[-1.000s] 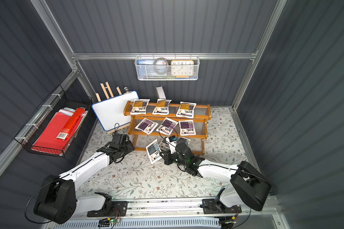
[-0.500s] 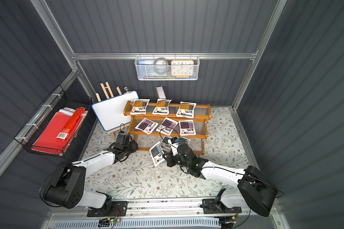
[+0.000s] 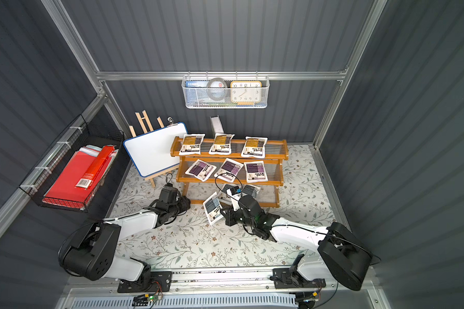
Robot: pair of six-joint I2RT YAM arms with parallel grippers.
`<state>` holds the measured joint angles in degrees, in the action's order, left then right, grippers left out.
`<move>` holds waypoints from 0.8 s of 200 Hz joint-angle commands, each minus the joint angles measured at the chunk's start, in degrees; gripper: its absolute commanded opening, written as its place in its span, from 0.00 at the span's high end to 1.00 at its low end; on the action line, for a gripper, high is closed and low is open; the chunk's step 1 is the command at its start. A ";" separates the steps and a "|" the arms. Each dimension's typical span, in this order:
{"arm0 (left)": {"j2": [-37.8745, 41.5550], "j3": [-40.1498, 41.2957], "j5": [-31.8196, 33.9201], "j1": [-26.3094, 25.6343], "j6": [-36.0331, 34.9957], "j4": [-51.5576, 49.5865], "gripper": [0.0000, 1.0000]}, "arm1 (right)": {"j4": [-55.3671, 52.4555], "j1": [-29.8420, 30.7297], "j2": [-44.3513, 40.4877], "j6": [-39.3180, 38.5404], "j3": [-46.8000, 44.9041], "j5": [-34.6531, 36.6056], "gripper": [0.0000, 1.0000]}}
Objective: Place the bagged coffee beans on the shelf by color
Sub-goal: Adjust the shelf at the center of the board, then place the bagged coffee beans on the shelf.
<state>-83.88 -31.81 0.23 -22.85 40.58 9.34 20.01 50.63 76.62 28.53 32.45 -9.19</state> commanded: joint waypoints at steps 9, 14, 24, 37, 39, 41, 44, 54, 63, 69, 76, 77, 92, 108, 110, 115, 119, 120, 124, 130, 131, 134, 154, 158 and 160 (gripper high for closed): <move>1.36 -1.31 -8.25 -4.92 -1.79 3.99 0.46 | 1.50 0.00 1.88 0.80 0.75 2.37 1.00; 1.32 -1.60 -9.16 -4.92 -2.45 3.93 0.46 | 1.53 -0.01 2.07 1.07 0.78 2.82 1.00; 0.92 -2.42 -10.95 -4.92 -3.63 3.18 0.46 | 1.61 -0.01 2.43 1.48 1.15 3.51 1.00; 0.81 -2.96 -12.05 -4.92 -4.76 1.22 0.46 | 1.75 -0.09 2.41 2.11 1.17 4.48 1.00; 0.86 -2.98 -12.04 -4.88 -4.90 0.88 0.46 | 1.82 -0.09 2.35 2.20 1.12 4.67 1.00; 0.98 -2.95 -12.12 -4.87 -5.03 0.51 0.46 | 1.99 -0.07 2.32 2.33 1.04 4.77 1.00; 1.18 -2.98 -12.23 -4.90 -5.38 -0.18 0.46 | 2.27 -0.09 2.14 2.44 0.97 4.95 1.00; 2.02 -2.81 -12.53 -4.92 -6.18 -2.07 0.46 | 2.66 -0.08 1.84 2.81 0.69 5.60 1.00; 2.97 -2.59 -11.99 -4.92 -6.38 -2.88 0.46 | 3.11 -0.25 1.38 3.55 0.26 6.27 1.00; 3.71 -2.47 -11.47 -4.88 -6.39 -3.30 0.46 | 3.95 -0.43 1.15 4.09 -0.07 6.40 1.00; 4.50 -2.50 -10.84 -4.86 -6.17 -3.68 0.45 | 4.96 -0.89 1.05 5.16 -0.45 6.42 1.00; 4.60 -2.48 -10.76 -4.89 -6.15 -3.74 0.45 | 5.18 -0.98 1.02 5.32 -0.54 6.40 1.00; 6.33 -2.76 -8.09 -4.94 -4.74 -4.46 0.45 | 8.74 -2.32 1.73 7.17 -1.42 4.51 1.00; 8.60 -3.00 -3.10 -4.91 -1.70 -5.20 0.45 | 13.39 -3.79 3.34 9.46 -2.24 2.17 1.00; 8.92 -2.99 -2.59 -4.92 -1.04 -5.14 0.45 | 14.09 -3.96 3.62 9.86 -2.33 2.01 1.00; 9.66 -2.85 -1.24 -4.88 0.30 -5.44 0.45 | 15.74 -4.39 4.40 10.83 -2.58 1.11 1.00; 10.20 -2.92 0.06 -4.92 1.23 -5.86 0.45 | 17.08 -4.83 5.04 11.70 -2.82 0.28 1.00; 10.35 -3.00 0.44 -4.92 1.42 -5.98 0.45 | 17.48 -4.92 5.21 11.93 -2.87 -0.06 1.00; 10.86 -3.05 1.81 -4.90 2.27 -6.29 0.45 | 19.12 -5.28 5.90 12.73 -3.14 -0.97 1.00; 11.79 -2.98 3.27 -4.92 3.39 -6.58 0.45 | 21.63 -5.74 6.85 14.03 -3.55 -2.07 1.00; 11.97 -2.94 3.50 -4.92 3.51 -6.64 0.45 | 22.03 -5.82 7.08 14.20 -3.63 -2.20 1.00; 12.38 -2.92 4.19 -4.92 3.97 -6.78 0.45 | 23.04 -6.01 7.51 14.91 -3.78 -2.42 1.00; 14.82 -2.99 8.31 -4.91 7.44 -8.66 0.45 | 29.42 -6.67 9.86 17.92 -5.10 -3.51 1.00; 15.31 -2.95 8.91 -4.90 7.76 -8.84 0.45 | 30.36 -6.80 10.18 18.42 -5.28 -3.47 1.00; 15.43 -2.94 9.17 -4.92 7.89 -9.00 0.45 | 30.86 -6.89 10.30 18.65 -5.53 -3.51 1.00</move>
<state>-71.44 -33.34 1.78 -27.73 43.16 4.10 40.25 44.42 85.08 41.93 28.53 -9.78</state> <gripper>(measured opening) 0.546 0.047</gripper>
